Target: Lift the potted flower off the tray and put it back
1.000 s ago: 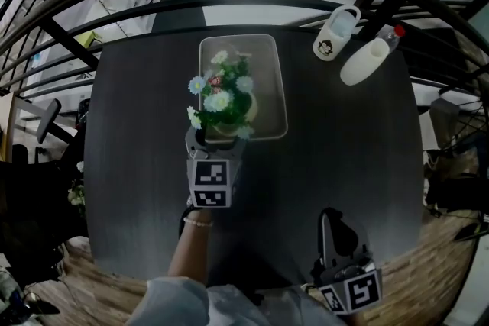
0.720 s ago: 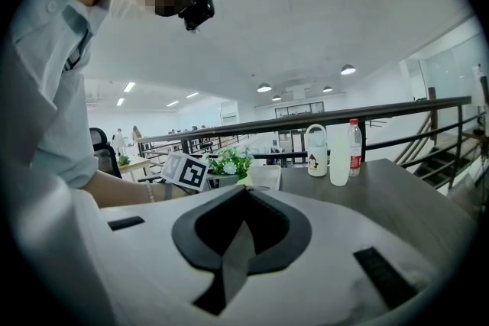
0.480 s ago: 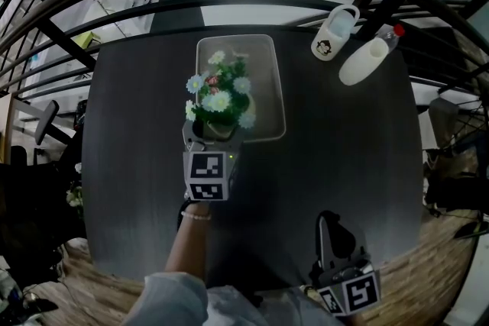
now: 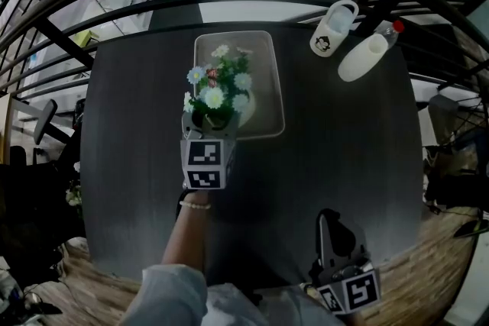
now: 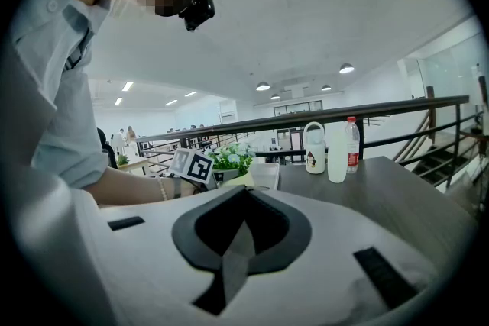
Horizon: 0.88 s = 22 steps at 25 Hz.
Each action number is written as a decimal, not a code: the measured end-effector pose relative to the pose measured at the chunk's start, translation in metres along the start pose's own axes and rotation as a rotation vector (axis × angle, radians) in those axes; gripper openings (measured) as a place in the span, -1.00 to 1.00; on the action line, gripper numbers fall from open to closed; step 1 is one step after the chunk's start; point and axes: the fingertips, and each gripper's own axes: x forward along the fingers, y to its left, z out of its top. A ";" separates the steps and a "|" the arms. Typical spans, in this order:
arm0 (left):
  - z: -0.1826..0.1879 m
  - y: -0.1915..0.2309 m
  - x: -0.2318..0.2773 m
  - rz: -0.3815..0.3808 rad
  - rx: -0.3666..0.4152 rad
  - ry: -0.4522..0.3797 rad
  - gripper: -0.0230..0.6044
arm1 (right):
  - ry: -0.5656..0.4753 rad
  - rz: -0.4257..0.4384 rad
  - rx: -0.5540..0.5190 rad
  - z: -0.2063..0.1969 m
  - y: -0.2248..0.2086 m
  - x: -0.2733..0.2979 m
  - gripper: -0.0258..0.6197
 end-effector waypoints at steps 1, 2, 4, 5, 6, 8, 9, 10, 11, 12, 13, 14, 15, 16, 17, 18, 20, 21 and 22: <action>0.001 0.000 0.000 0.000 0.007 0.000 -0.03 | 0.001 -0.001 0.003 0.000 0.000 0.000 -0.91; 0.001 0.000 0.001 0.000 0.015 0.000 -0.07 | 0.001 -0.001 0.004 0.000 0.001 0.000 -0.91; 0.003 -0.001 0.001 0.006 0.031 -0.006 -0.21 | 0.001 -0.001 0.005 0.000 0.000 0.001 -0.91; 0.004 -0.001 0.001 0.012 0.035 -0.009 -0.27 | 0.000 -0.002 0.006 0.000 0.000 0.001 -0.91; 0.005 -0.001 0.001 0.018 0.037 -0.011 -0.31 | -0.001 -0.002 0.007 0.001 0.000 0.001 -0.91; 0.006 0.000 0.001 0.026 0.038 -0.013 -0.36 | -0.004 -0.002 0.009 0.002 0.000 0.001 -0.91; 0.006 0.000 0.001 0.028 0.038 -0.013 -0.38 | -0.005 -0.002 0.009 0.002 0.000 0.002 -0.91; 0.006 0.000 0.001 0.031 0.037 -0.013 -0.39 | -0.007 -0.001 0.008 0.002 0.000 0.002 -0.91; 0.006 0.000 0.001 0.033 0.036 -0.013 -0.39 | -0.008 -0.001 0.008 0.003 0.001 0.002 -0.91; 0.006 0.000 0.001 0.035 0.035 -0.012 -0.40 | -0.009 0.000 0.008 0.003 0.002 0.002 -0.91; 0.006 0.001 0.001 0.036 0.033 -0.011 -0.41 | -0.011 0.002 0.007 0.004 0.002 0.002 -0.91; 0.006 0.001 0.000 0.036 0.030 -0.011 -0.42 | -0.013 0.003 0.006 0.004 0.002 0.002 -0.91; 0.007 0.001 0.000 0.034 0.024 -0.012 -0.43 | -0.014 0.005 0.005 0.004 0.003 0.002 -0.91; 0.007 0.001 -0.001 0.032 0.018 -0.012 -0.43 | -0.015 0.006 0.005 0.004 0.003 0.002 -0.91; 0.008 0.001 -0.001 0.031 0.012 -0.013 -0.43 | -0.016 0.007 0.003 0.004 0.003 0.001 -0.91; 0.009 0.001 -0.003 0.031 0.010 -0.015 -0.44 | -0.017 0.007 0.002 0.005 0.004 0.001 -0.91; 0.012 0.002 -0.005 0.036 0.015 -0.019 -0.44 | -0.022 0.009 -0.002 0.006 0.005 0.001 -0.91; 0.013 0.003 -0.007 0.039 0.018 -0.021 -0.44 | -0.025 0.011 -0.003 0.006 0.006 0.001 -0.91; 0.015 0.004 -0.009 0.042 0.021 -0.024 -0.44 | -0.028 0.013 -0.005 0.007 0.007 0.001 -0.91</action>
